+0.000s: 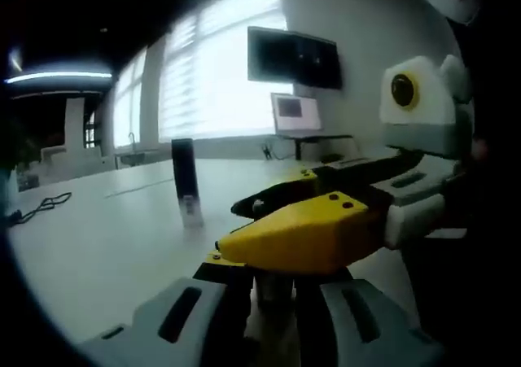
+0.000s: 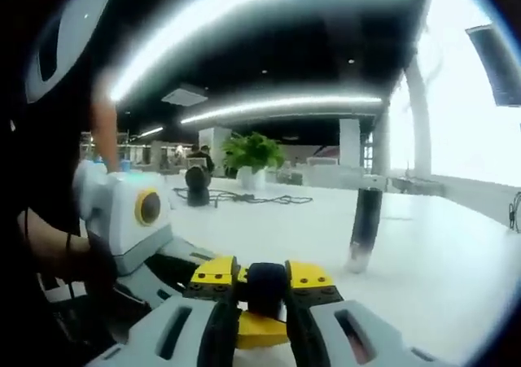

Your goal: Pick up cosmetic bottle twist off cap place on table pick up cap screw tight cap place on table

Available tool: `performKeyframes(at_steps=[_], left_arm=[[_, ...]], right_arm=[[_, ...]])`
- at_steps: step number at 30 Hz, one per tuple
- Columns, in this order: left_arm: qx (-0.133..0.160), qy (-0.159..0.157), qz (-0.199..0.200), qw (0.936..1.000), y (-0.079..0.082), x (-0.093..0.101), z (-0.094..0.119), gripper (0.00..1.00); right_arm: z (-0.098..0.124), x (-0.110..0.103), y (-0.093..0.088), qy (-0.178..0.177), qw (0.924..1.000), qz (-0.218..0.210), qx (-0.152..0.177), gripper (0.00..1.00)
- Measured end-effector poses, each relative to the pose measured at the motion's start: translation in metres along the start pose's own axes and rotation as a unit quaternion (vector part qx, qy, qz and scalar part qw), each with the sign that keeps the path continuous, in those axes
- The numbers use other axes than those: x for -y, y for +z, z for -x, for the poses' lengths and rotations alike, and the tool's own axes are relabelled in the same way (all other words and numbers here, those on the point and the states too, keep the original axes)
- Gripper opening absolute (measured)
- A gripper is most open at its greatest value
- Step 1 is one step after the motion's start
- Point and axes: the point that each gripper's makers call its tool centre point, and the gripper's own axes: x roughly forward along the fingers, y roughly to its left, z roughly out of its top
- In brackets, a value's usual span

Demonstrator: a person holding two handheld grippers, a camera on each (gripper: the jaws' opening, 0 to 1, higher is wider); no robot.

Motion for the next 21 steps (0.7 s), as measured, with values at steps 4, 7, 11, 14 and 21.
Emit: performKeyframes(at_steps=[4, 7, 11, 14, 21], left_arm=[[0.001, 0.006, 0.008, 0.9999, 0.0010, -0.0027, -0.0001, 0.09], [-0.003, 0.008, 0.008, 0.9999, -0.0004, -0.0032, -0.0004, 0.09], [-0.005, 0.008, 0.007, 0.9999, -0.0006, -0.0039, -0.0005, 0.09], [-0.004, 0.006, 0.005, 1.0000, -0.0001, -0.0039, -0.0004, 0.09], [-0.003, 0.004, -0.004, 1.0000, 0.0008, -0.0033, 0.0001, 0.08]], right_arm=[[-0.0023, 0.0011, 0.0032, -0.012, 0.9999, -0.009, 0.005, 0.16], [-0.0062, 0.0034, -0.0003, -0.015, 0.9999, -0.001, -0.004, 0.13], [-0.0063, 0.0048, -0.0012, -0.015, 0.9999, -0.007, -0.005, 0.11], [-0.0054, 0.0031, -0.0009, -0.010, 0.9999, 0.004, -0.001, 0.11], [-0.0043, 0.0036, -0.0007, 0.006, 1.0000, -0.002, 0.006, 0.10]])
